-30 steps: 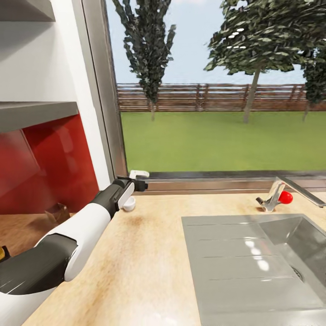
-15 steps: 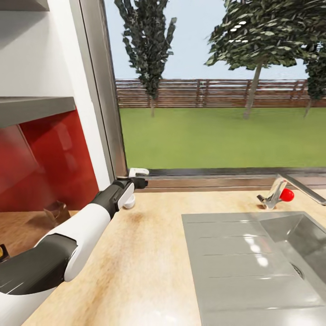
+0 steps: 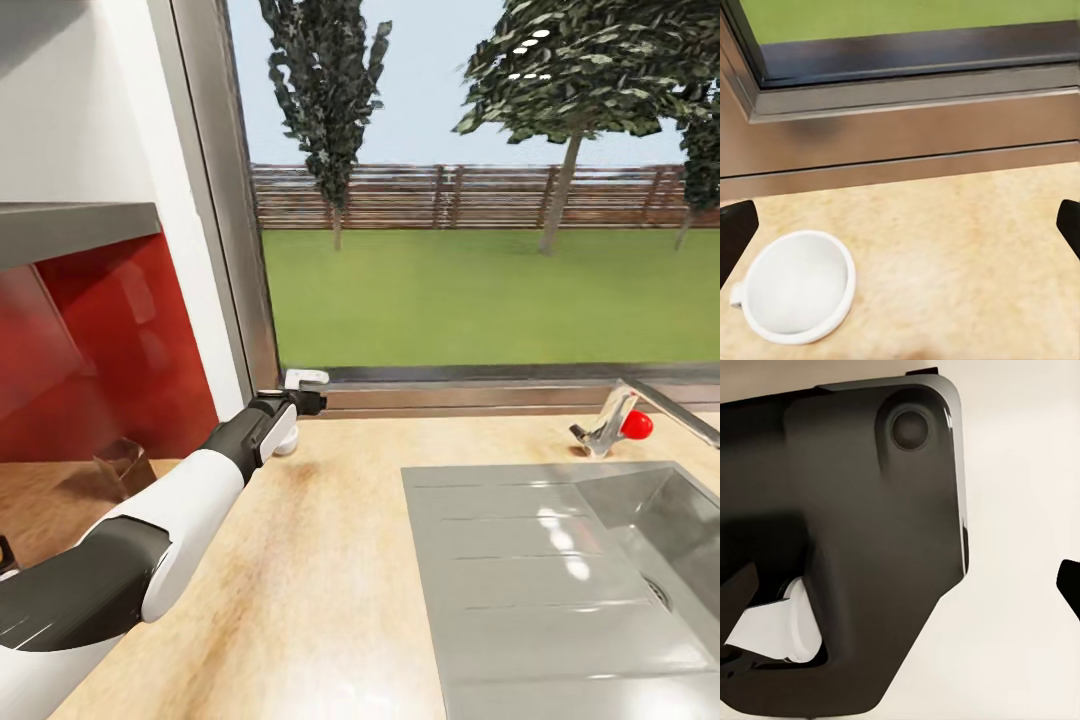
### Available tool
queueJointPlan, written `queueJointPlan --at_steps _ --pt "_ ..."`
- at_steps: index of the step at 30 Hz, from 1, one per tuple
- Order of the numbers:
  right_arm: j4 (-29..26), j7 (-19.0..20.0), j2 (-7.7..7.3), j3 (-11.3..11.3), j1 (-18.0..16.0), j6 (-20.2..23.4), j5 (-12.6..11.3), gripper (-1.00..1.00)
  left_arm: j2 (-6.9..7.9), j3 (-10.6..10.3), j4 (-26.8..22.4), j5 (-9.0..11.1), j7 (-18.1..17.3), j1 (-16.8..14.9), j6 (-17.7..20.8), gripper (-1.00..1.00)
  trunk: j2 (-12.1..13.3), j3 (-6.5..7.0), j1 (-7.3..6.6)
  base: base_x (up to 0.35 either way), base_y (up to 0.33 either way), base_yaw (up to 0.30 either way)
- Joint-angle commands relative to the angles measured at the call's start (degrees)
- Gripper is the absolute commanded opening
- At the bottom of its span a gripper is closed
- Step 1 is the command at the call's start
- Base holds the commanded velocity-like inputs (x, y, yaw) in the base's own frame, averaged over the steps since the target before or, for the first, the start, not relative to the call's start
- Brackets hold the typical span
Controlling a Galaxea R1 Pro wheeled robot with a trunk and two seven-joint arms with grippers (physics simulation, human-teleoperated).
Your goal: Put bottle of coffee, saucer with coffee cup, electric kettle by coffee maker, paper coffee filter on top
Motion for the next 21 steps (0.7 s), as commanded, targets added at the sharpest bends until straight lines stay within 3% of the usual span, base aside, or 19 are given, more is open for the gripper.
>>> queueJointPlan --at_steps 1,14,21 --pt "0.1 0.2 -0.02 0.5 0.0 -0.2 -0.6 1.0 0.04 -0.4 -0.1 0.6 0.5 -0.1 0.2 1.0 -0.1 -0.2 0.02 0.0 0.0 0.0" --pt "0.1 0.2 -0.02 0.5 0.0 -0.2 -0.6 1.0 0.16 -0.4 0.2 0.6 0.4 0.3 0.1 1.0 -0.1 -1.41 0.02 0.0 0.0 0.05" --pt "0.1 0.2 -0.02 0.5 0.0 -0.2 -0.6 1.0 0.91 -0.4 0.3 0.6 0.5 4.6 -4.4 1.0 -0.1 -2.05 0.02 0.0 0.0 0.079"
